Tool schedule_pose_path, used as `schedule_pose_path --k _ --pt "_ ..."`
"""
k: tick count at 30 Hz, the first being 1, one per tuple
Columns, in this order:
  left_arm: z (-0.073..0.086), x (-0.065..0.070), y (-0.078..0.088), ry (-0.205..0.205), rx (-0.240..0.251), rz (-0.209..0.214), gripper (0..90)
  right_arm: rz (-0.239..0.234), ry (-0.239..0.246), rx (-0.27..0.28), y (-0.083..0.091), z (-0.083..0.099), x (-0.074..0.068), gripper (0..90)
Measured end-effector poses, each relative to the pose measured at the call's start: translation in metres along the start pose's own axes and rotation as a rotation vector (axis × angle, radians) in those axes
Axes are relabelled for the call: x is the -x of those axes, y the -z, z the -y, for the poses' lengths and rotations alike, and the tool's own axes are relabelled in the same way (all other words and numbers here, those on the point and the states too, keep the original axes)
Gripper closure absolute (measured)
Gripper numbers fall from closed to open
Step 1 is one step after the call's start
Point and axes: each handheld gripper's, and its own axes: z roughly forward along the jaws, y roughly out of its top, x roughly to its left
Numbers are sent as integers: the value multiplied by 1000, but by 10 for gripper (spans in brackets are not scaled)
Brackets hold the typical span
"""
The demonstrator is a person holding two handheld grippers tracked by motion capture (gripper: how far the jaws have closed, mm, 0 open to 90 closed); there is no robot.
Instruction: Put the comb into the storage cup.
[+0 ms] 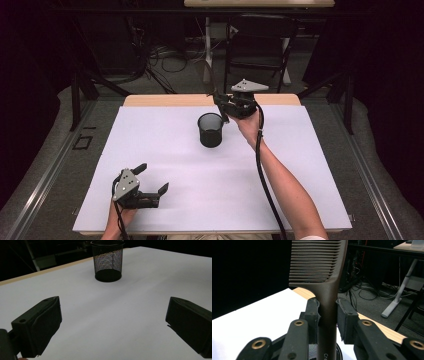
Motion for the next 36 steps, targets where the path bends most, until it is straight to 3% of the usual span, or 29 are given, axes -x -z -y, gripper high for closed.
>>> schedule_pose_path --k 5,36 --pt "0 1 0 -2 2 -5 5 -7 -13 12 -3 2 0 727" --pt "0 0 1 0 0 -6 5 -6 20 72 -20 8 -8 727"
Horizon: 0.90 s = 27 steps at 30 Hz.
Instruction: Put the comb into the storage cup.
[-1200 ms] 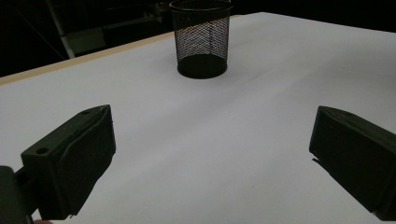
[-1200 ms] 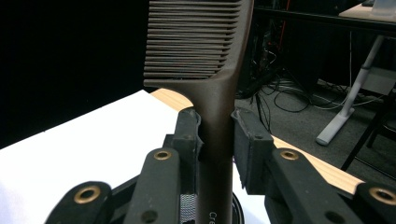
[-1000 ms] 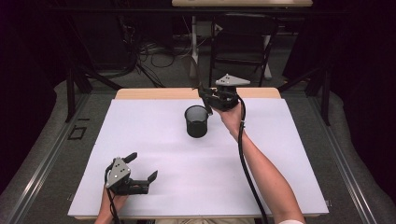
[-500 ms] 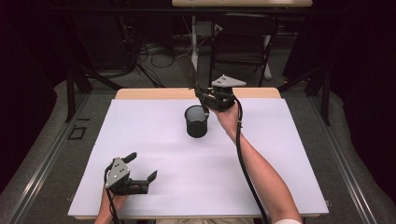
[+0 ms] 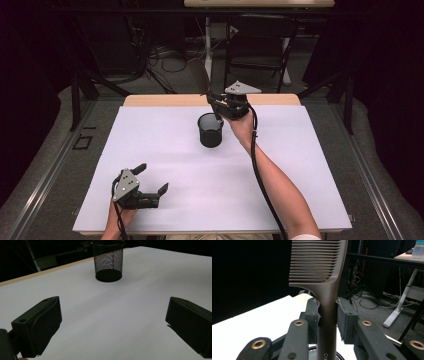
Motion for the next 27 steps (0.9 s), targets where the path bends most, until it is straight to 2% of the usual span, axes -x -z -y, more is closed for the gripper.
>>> schedule_pose_path --k 27 --pt "0 1 -1 -3 0 6 6 1 -7 -7 -17 14 0 727"
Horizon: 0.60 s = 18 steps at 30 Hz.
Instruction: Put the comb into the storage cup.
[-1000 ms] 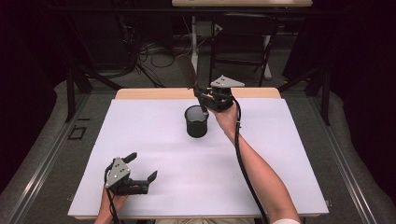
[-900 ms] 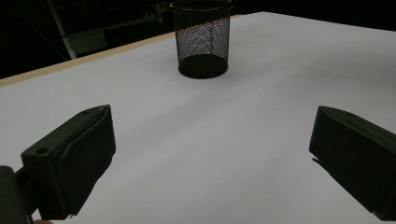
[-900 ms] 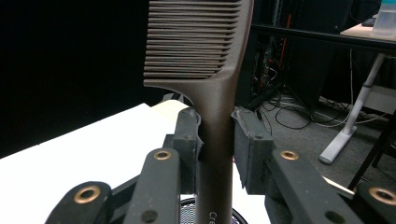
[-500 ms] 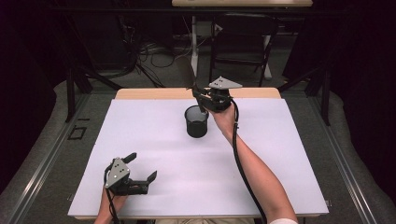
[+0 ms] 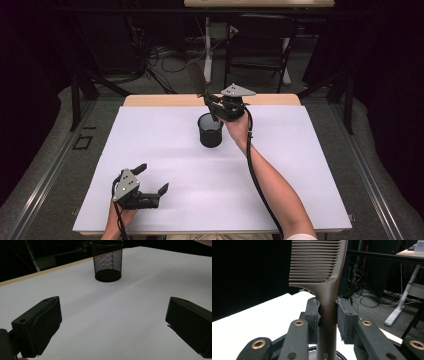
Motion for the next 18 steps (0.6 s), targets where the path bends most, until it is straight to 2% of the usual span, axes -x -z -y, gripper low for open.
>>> schedule_pose_path --k 18 --pt "0 0 1 4 4 -4 6 -19 15 -30 -10 10 -1 727"
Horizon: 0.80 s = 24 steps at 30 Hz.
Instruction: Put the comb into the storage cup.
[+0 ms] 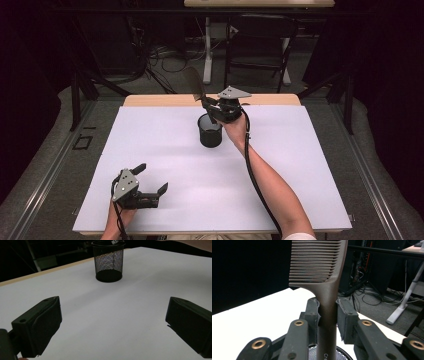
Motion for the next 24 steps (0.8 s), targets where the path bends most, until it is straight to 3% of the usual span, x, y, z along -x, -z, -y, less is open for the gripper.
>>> schedule_pose_path --k 24 --pt "1 0 -1 0 -3 0 6 2 -7 -22 -5 14 4 727"
